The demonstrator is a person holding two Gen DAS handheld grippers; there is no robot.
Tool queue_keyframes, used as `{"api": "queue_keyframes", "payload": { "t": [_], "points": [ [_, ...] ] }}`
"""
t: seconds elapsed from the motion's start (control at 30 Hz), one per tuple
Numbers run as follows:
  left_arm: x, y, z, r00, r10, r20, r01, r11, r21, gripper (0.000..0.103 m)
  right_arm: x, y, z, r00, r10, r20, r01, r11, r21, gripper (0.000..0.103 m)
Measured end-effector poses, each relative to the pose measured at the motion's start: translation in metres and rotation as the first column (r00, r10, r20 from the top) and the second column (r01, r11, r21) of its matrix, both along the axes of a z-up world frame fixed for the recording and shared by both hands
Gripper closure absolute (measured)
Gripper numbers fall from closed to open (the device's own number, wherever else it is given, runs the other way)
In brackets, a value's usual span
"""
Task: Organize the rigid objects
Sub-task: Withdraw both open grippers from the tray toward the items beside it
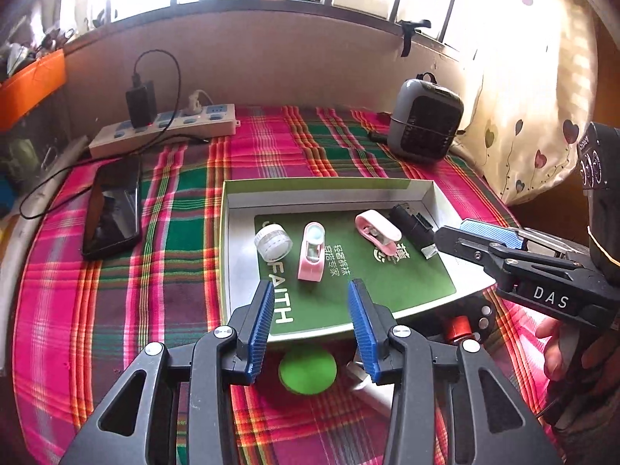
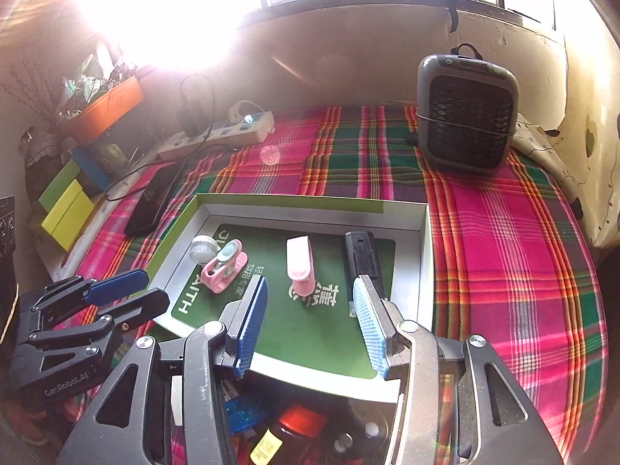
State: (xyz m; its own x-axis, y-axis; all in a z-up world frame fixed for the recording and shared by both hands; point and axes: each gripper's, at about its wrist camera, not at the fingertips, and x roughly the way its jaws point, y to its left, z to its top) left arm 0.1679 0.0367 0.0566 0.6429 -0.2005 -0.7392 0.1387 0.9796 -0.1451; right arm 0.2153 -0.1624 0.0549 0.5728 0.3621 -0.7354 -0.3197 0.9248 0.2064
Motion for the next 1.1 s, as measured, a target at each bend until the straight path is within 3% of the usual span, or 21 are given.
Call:
{"api": "queue_keyframes", "payload": {
  "t": [0.13,0.23,0.67,0.9,1.1],
  "points": [
    [-0.014,0.01,0.001,0.999,0.031,0.005,-0.031,0.999,-0.017,0.063,-0.016,-0.01,0.003,0.999,-0.029,0.015,0.029,1.0,0.01,0.056],
    [-0.026,0.018,0.002,0.999,0.045,0.017,-0.044,0.998,-0.036,0.057,-0.029,-0.017,0.003,0.999,-0.047,0.025,0.047,0.999,0.004,0.056],
    [-0.068,0.047,-0.016,0.994,0.11,0.006,-0.109,0.988,-0.106,0.057,-0.065,-0.07,-0.014,0.982,-0.187,-0.016,0.188,0.981,0.045,0.055],
    [-0.075,0.053,-0.026,0.993,0.119,-0.015,-0.12,0.984,-0.131,0.057,-0.07,-0.069,-0.029,0.984,-0.171,-0.053,0.176,0.98,0.093,0.055],
    [-0.076,0.056,-0.035,0.992,0.117,-0.039,-0.121,0.983,-0.138,0.057,-0.066,-0.053,-0.039,0.988,-0.146,-0.052,0.148,0.989,0.03,0.053]
  ]
}}
